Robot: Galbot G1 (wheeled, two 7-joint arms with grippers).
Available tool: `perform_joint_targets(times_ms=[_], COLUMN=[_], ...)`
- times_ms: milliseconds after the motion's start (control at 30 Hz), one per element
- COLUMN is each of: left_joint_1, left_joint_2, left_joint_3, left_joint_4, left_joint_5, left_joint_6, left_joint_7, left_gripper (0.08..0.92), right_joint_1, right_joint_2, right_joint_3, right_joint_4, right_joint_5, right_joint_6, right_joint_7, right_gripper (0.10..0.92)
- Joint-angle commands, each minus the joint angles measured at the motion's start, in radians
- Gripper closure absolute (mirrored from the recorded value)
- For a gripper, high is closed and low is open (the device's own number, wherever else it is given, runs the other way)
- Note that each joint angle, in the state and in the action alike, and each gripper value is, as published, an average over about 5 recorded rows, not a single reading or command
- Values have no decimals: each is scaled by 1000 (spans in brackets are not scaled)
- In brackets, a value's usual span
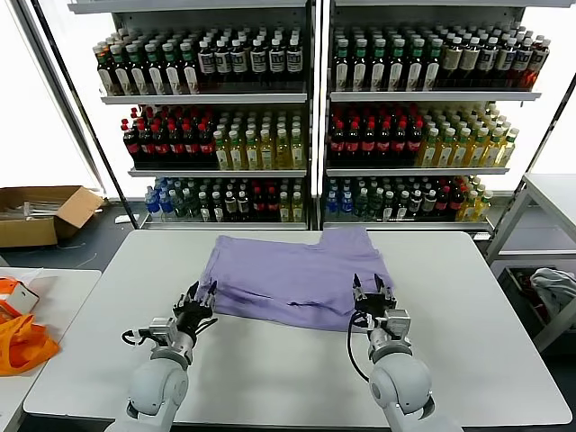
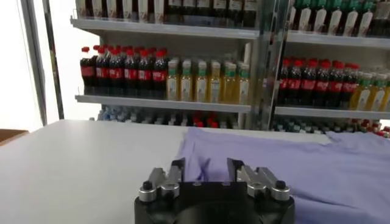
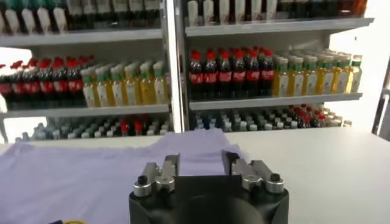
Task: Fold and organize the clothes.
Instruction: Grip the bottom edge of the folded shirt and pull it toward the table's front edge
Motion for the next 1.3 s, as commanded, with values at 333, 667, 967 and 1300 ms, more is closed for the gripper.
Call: perform_joint_targets(times_ms=[333,667,967,1300], left_joint_1=[62,59,33,-18], left_joint_2=[9,19,45,72], left_joint_3=[-22,-30,-24,-12], left_joint_4=[-91,-53,-25,29], left_joint_5=[71,77,76,2], left_joint_6=[65,86,122,187], left_joint_7=[-32,-38,-35,-28], left_gripper=[202,177,177,177], right_joint_1=[-154,-221,-201,-165], right_joint_2=[-48,-105,-95,-63], right_joint_3=[43,65,52,32], right_joint_4=[150,162,128,71], right_joint_5=[34,32,41,57], right_joint_6=[-55,-100,-156,-184], right_joint_7=[64,89,107,130], right_gripper=[203,203,203,206])
